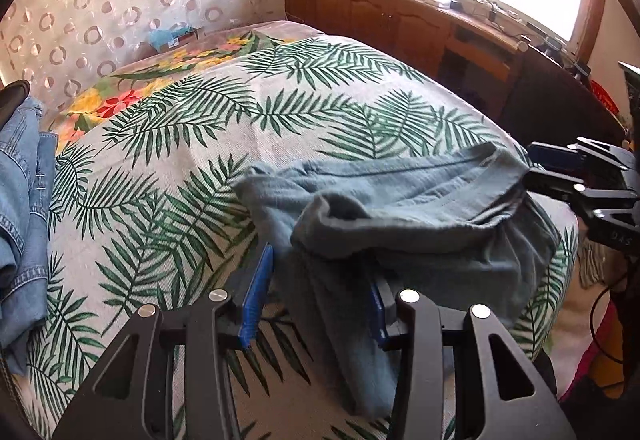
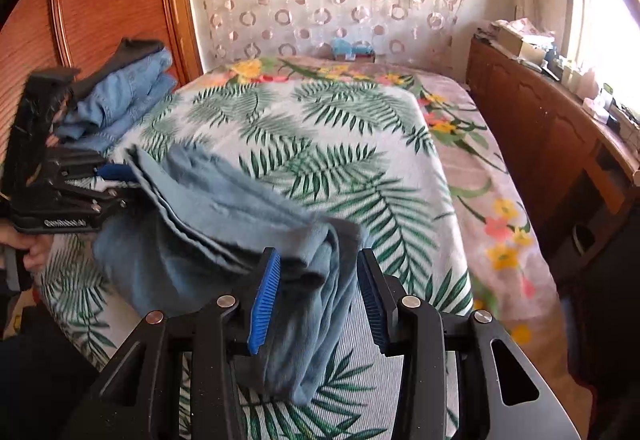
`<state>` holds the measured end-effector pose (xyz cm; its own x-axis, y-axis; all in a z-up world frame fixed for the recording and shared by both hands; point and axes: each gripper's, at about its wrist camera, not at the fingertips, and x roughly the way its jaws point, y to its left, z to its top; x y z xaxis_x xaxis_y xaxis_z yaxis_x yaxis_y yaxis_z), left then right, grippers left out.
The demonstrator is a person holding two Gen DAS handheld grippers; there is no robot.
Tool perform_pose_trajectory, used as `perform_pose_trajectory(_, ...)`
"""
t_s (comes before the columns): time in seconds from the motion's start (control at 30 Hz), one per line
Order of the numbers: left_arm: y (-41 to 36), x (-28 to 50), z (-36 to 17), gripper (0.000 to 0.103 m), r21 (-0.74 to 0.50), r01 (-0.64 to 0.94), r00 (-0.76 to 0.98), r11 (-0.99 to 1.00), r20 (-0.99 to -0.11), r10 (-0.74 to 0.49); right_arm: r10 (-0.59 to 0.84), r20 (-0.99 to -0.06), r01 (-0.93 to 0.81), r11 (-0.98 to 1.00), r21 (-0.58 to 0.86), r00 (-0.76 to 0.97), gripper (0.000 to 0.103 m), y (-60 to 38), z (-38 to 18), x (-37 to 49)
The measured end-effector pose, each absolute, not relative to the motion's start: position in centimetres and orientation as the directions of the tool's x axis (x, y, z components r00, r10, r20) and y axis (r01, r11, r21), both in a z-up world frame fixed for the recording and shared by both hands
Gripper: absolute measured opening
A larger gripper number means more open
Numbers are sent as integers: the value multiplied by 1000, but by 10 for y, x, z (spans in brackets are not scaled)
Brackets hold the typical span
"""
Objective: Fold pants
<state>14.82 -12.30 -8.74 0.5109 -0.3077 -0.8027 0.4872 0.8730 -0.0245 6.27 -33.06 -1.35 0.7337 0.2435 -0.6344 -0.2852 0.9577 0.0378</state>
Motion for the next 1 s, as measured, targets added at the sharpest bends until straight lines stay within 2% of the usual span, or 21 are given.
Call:
perform_pose_trajectory(0.17, -122, 162, -90, 44, -30, 465, 512, 885, -806, -296, 272, -609, -302, 952, 55, 745, 42, -328, -4, 51)
perform_pose_trajectory(0.4, -118, 162, -92, 44, -43, 453, 512, 890, -805, -300, 267, -661, -345, 939, 14, 701, 42, -322, -25, 51)
perform_pose_trajectory(0.57, -114, 162, -90, 44, -50, 447, 518, 893, -800, -304, 260, -666, -350, 937, -2, 699, 42, -320, -29, 72)
perform_pose_trajectory(0.6, -113, 161, -89, 44, -49, 446, 521, 894, -798, -304, 275, -664, -355, 935, 15, 695, 33, -322, -28, 77)
perform_pose_trajectory(0.67, -112, 161, -89, 44, -50, 444, 523, 895, -796, -304, 297, -662, -360, 932, 44, 688, 25, -324, -24, 88)
perform_pose_trajectory(0.73, -111, 160, -89, 44, -54, 441, 524, 896, -795, -306, 301, -654, -362, 931, 43, 694, 11, -325, -21, 96)
perform_pose_trajectory(1.0, -105, 156, -88, 44, -63, 426, 534, 902, -788, -307, 270, -640, -303, 951, 61, 719, 9, -328, -23, 114)
